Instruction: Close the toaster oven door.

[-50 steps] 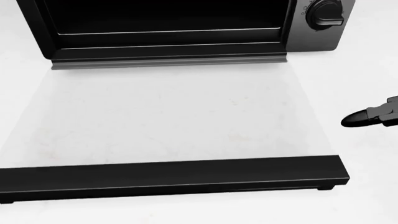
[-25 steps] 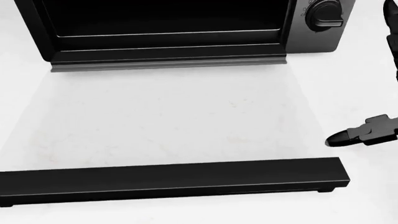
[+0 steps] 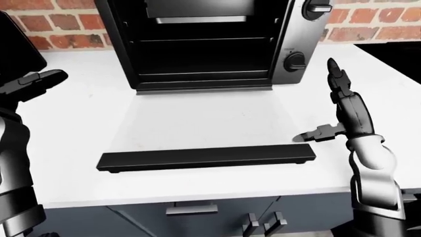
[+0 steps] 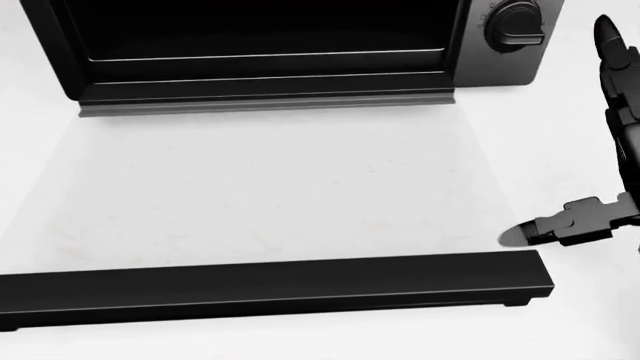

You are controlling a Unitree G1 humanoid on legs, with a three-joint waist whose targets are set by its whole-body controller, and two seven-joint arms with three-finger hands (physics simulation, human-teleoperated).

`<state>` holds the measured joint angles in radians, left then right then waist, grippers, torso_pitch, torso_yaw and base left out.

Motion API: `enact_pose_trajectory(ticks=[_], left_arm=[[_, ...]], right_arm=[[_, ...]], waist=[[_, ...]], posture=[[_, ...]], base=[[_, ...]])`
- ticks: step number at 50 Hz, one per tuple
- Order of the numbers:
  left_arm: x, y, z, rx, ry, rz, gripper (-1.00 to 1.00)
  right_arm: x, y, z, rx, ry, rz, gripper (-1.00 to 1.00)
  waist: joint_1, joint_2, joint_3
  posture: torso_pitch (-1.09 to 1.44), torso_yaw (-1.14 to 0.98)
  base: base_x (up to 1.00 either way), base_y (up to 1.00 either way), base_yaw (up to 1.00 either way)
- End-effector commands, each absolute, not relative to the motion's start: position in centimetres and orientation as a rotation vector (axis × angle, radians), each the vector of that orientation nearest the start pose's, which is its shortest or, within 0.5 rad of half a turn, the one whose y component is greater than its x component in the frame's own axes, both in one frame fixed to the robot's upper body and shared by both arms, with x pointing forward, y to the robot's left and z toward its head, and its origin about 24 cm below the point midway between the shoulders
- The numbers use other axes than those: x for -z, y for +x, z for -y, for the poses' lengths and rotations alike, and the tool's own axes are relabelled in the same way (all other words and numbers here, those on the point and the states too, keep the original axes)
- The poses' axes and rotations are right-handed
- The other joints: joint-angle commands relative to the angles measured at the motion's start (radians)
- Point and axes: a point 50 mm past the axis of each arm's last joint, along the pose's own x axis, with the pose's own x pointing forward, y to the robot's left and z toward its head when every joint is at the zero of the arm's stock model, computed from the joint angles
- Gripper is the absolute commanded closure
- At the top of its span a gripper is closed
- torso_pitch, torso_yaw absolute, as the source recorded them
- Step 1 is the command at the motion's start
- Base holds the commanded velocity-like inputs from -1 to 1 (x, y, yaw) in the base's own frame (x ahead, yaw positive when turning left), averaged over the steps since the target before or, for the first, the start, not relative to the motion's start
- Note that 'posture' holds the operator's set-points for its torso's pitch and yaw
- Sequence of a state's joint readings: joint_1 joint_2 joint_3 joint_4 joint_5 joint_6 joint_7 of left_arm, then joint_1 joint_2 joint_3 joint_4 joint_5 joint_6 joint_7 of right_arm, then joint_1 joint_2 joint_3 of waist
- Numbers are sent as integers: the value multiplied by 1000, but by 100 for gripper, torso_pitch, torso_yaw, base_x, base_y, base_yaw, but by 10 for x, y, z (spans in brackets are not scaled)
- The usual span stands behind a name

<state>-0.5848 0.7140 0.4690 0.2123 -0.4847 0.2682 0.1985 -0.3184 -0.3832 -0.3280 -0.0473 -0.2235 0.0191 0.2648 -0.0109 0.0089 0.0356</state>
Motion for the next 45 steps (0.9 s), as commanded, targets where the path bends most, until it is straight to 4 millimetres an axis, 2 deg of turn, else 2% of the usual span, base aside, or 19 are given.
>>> enact_pose_trajectory(ticks=[1,15,45], left_arm=[[-272,287,-357,-564,-50,484,-100],[-271,287,-358,-566,-48,483,-100],[-273,285,-365,-592,-57,488,-100]], right_arm=[[-184,289,253,84,-595,373,-100],[-184,285,237,34,-555,390,-100],[-220,280,220,45,-332,431,-100]], waist=[[1,6,-20],[1,7,-24],[-6,21,-17]], posture=[[0,0],[0,0],[0,0]], base=[[0,0,0],[0,0,0],[0,0,0]])
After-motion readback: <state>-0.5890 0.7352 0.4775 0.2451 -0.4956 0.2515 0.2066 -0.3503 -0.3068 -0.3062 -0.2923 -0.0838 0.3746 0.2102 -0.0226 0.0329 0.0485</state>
